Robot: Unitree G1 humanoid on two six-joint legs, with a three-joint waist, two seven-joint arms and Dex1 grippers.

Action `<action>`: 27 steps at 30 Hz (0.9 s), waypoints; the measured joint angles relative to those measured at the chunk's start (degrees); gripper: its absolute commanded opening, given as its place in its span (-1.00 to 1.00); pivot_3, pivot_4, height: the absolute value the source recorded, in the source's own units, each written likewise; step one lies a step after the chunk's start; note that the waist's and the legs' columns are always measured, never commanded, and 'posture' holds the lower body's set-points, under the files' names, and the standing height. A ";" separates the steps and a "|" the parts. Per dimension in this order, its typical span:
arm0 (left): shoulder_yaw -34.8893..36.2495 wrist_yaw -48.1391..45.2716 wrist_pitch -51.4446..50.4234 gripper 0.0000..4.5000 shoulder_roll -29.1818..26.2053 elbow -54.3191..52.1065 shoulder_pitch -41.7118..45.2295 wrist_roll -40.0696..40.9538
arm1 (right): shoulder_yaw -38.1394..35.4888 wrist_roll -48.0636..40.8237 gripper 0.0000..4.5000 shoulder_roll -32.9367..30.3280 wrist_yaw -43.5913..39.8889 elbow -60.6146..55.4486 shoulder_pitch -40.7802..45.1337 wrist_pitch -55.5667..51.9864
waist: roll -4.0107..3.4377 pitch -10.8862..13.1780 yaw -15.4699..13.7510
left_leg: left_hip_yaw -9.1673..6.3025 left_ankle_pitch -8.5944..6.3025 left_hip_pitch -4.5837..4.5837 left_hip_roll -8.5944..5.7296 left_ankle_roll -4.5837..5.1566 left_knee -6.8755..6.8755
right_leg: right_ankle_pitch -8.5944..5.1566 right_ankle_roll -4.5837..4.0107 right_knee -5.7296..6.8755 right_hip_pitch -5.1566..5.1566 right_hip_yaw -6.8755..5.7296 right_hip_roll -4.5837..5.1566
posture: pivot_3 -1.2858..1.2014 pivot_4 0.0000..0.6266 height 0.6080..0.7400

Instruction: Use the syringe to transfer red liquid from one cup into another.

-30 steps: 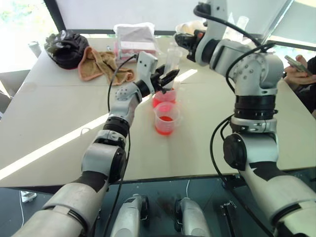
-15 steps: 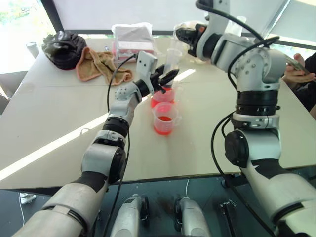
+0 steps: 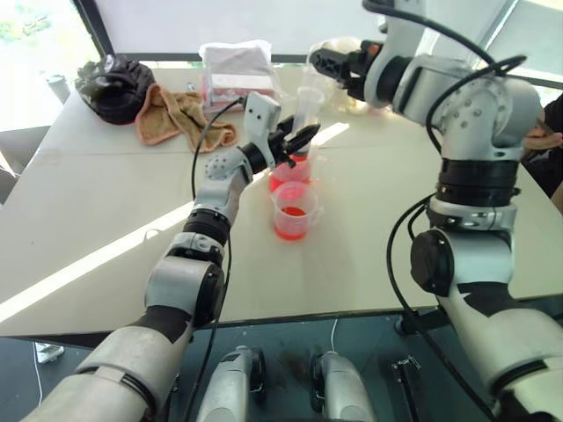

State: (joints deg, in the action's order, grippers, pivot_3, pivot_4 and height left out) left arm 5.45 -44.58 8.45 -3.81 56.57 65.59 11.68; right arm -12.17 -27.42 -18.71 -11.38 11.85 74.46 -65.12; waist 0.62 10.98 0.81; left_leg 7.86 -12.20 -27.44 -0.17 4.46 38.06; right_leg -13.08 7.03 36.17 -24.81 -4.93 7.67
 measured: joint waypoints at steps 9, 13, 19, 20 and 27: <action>-0.19 0.84 0.94 -0.38 -0.02 0.75 0.34 -1.14 | -0.04 -6.09 0.55 -9.42 -8.35 -10.86 -3.75 -9.94 | 0.00 -0.01 -0.16 | -0.03 -0.09 0.04 0.00 -0.11 0.01 | 0.00 0.00 -0.04 0.03 0.00 0.06 | 0.03 -0.52 1.00; -0.13 0.89 1.13 -0.38 0.05 0.74 0.40 -1.05 | -2.80 -10.97 0.55 -11.31 -11.92 -15.88 -4.89 -13.05 | -0.02 -0.02 -0.20 | -0.03 -0.10 0.03 0.00 -0.10 0.01 | 0.00 -0.01 -0.05 0.02 0.00 0.08 | 0.03 -0.52 1.00; 1.37 0.25 0.11 -0.38 0.05 -0.02 0.41 1.47 | -7.82 -19.54 0.55 -11.10 -13.88 -26.79 -12.90 -17.23 | -0.02 -0.02 -0.12 | -0.06 -0.12 0.00 0.00 -0.07 0.03 | 0.01 -0.01 -0.05 0.01 -0.02 0.10 | 0.03 -0.52 1.00; 1.84 -0.38 -0.93 -0.38 0.04 -1.39 0.41 2.13 | -8.52 -20.34 0.55 -10.53 -13.53 -27.46 -13.71 -17.44 | -0.02 -0.01 -0.09 | -0.06 -0.11 -0.06 0.00 -0.07 0.03 | 0.01 -0.01 -0.04 -0.06 -0.01 0.10 | 0.03 -0.52 1.00; 3.55 -1.35 -8.44 -0.38 -1.99 -12.98 0.58 7.52 | -10.21 -23.48 0.55 -9.53 -11.22 -29.15 -15.76 -17.45 | -0.02 -0.01 -0.12 | -0.05 -0.06 -0.06 0.00 0.01 0.02 | 0.01 -0.01 -0.05 -0.04 -0.02 0.07 | 0.03 -0.52 1.00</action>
State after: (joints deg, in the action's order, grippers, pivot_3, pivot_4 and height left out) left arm 8.99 -45.93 0.02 -5.80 43.59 66.16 19.20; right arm -22.38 -50.90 -28.24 -22.60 -17.30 58.70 -82.57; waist 0.59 10.97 0.68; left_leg 7.81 -12.27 -27.50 -0.17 4.47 38.09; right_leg -13.08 7.02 36.13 -24.85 -4.95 7.74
